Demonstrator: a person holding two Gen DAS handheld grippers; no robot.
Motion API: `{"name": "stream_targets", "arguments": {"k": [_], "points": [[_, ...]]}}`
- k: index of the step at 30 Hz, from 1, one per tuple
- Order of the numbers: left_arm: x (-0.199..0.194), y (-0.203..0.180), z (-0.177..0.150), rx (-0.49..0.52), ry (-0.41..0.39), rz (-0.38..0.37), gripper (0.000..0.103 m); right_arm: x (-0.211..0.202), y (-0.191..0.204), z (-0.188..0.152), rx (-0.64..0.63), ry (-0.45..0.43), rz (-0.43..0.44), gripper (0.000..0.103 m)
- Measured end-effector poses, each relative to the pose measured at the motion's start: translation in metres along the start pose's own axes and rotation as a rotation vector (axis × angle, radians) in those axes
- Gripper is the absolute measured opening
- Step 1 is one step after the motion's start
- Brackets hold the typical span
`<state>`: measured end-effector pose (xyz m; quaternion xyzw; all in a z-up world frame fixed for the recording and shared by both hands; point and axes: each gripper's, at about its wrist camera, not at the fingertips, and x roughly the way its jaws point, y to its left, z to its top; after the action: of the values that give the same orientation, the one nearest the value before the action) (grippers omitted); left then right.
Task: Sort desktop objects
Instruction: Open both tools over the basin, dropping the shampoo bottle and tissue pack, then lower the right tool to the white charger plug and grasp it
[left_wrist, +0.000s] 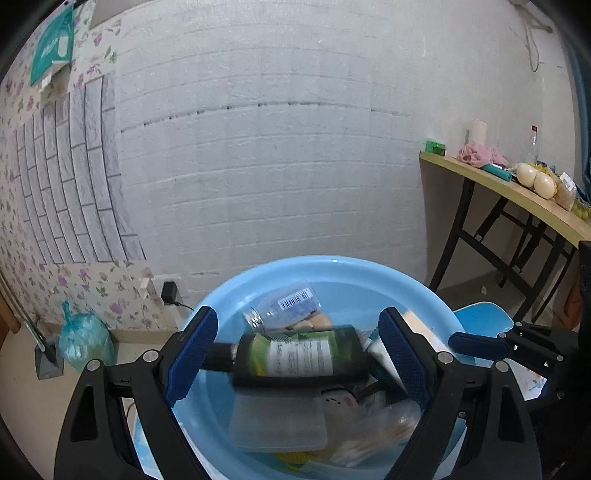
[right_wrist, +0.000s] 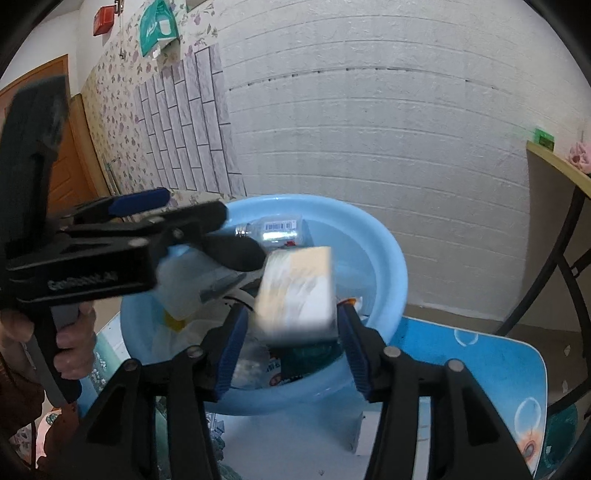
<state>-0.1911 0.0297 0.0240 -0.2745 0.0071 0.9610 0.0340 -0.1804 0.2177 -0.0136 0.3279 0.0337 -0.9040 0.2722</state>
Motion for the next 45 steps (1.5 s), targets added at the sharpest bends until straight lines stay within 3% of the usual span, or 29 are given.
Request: {"name": "stream_targets", "arguments": {"k": [3, 7, 10, 16, 20, 25, 36, 38, 45], "points": [[-0.003, 0.002, -0.003, 0.0, 0.0, 0.004, 0.09, -0.002, -0.001, -0.002, 0.016, 0.001, 0.009, 0.057], [-0.007, 0.005, -0.012, -0.014, 0.021, 0.002, 0.09, -0.017, -0.006, -0.005, 0.028, -0.027, -0.009, 0.074], [-0.012, 0.006, -0.018, -0.017, 0.03, 0.009, 0.09, -0.029, -0.018, -0.016, 0.07, -0.028, -0.048, 0.074], [-0.022, 0.011, -0.031, -0.04, 0.055, 0.007, 0.095, -0.032, -0.051, -0.05, 0.166, 0.071, -0.155, 0.074], [-0.027, 0.013, -0.041, -0.068, 0.077, 0.01, 0.095, -0.024, -0.062, -0.069, 0.221, 0.133, -0.171, 0.074], [-0.032, 0.015, -0.051, -0.084, 0.101, 0.02, 0.096, -0.01, -0.053, -0.074, 0.187, 0.174, -0.164, 0.074], [-0.036, 0.021, -0.065, -0.083, 0.129, 0.026, 0.098, 0.013, -0.059, -0.075, 0.164, 0.226, -0.241, 0.074], [-0.034, 0.022, -0.067, -0.084, 0.136, 0.029, 0.098, 0.011, -0.06, -0.075, 0.167, 0.219, -0.219, 0.06], [-0.033, 0.024, -0.067, -0.092, 0.137, 0.023, 0.099, 0.002, -0.058, -0.072, 0.188, 0.186, -0.166, 0.06]]}}
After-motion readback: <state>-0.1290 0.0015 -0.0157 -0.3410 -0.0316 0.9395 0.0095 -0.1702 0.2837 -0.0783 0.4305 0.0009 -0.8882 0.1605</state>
